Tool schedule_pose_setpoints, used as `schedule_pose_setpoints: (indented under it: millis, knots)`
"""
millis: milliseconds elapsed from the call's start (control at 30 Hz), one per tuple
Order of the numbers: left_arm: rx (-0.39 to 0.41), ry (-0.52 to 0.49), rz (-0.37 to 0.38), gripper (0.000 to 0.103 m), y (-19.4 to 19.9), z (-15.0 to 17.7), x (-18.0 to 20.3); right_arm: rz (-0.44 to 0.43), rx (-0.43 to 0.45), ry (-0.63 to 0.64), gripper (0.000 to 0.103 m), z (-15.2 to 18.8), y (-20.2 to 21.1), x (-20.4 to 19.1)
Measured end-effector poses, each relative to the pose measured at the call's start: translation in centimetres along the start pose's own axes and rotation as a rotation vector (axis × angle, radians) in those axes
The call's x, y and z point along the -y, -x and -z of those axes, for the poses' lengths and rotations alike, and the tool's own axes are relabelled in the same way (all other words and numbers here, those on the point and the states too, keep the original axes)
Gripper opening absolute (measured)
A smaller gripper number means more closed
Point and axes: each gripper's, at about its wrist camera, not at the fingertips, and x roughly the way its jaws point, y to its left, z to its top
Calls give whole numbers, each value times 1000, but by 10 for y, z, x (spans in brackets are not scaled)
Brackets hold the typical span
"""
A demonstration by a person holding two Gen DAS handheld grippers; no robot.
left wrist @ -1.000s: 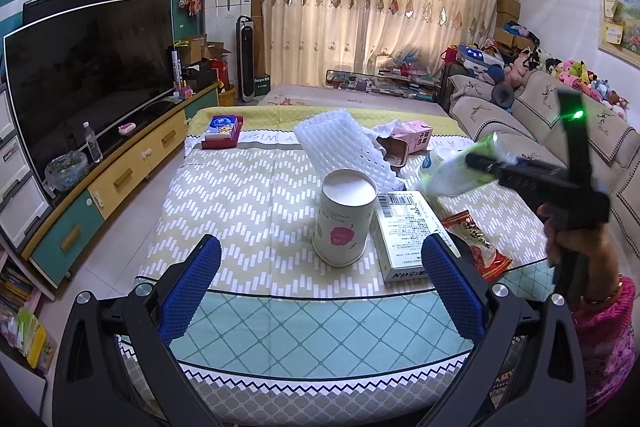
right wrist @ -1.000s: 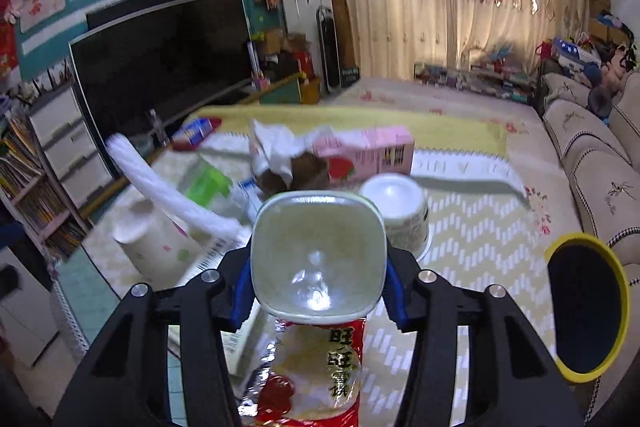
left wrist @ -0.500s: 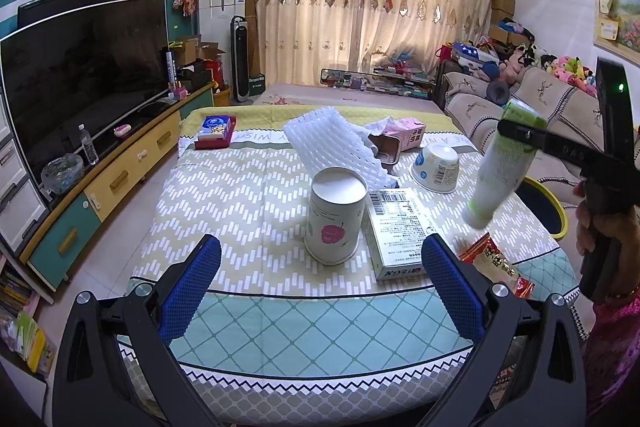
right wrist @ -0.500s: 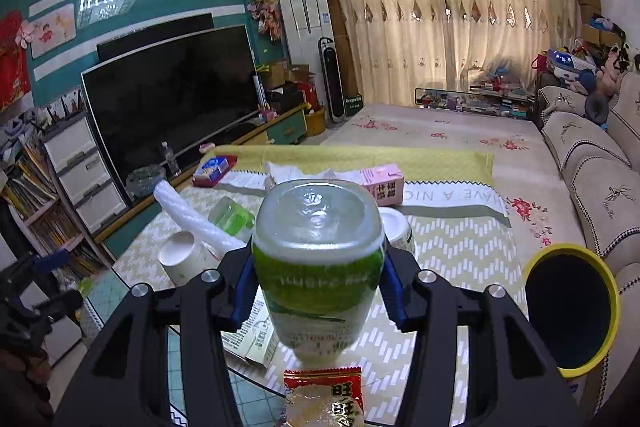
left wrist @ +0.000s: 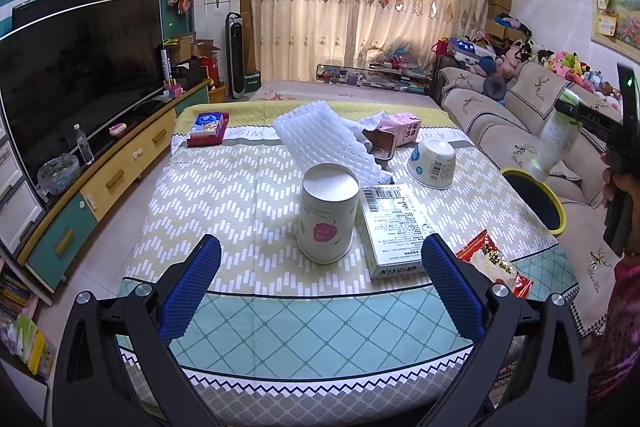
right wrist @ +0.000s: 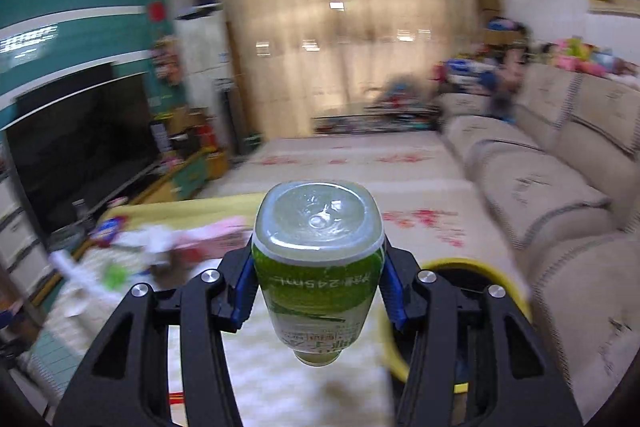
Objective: Collect trash
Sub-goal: 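Lift the green bottle with the right tool and carry it over the bin, then open the right tool to drop the green bottle into the yellow-rimmed bin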
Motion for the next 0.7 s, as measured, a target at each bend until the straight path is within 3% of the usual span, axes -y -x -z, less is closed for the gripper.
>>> schedule_pose_setpoints:
  millis: [167, 300, 467, 700]
  knots:
    - [-9, -13, 4, 99, -4, -3, 7, 140, -72, -51, 49, 17, -42, 53]
    - [-16, -27, 9, 99, -9, -6, 15, 217, -198, -69, 49, 47, -101, 84]
    - [-35, -34, 16, 99, -20, -7, 21, 274, -336, -77, 49, 87, -154, 106]
    - [-79, -26, 22, 99, -46, -8, 25, 287, -416, -94, 50, 115, -180, 118]
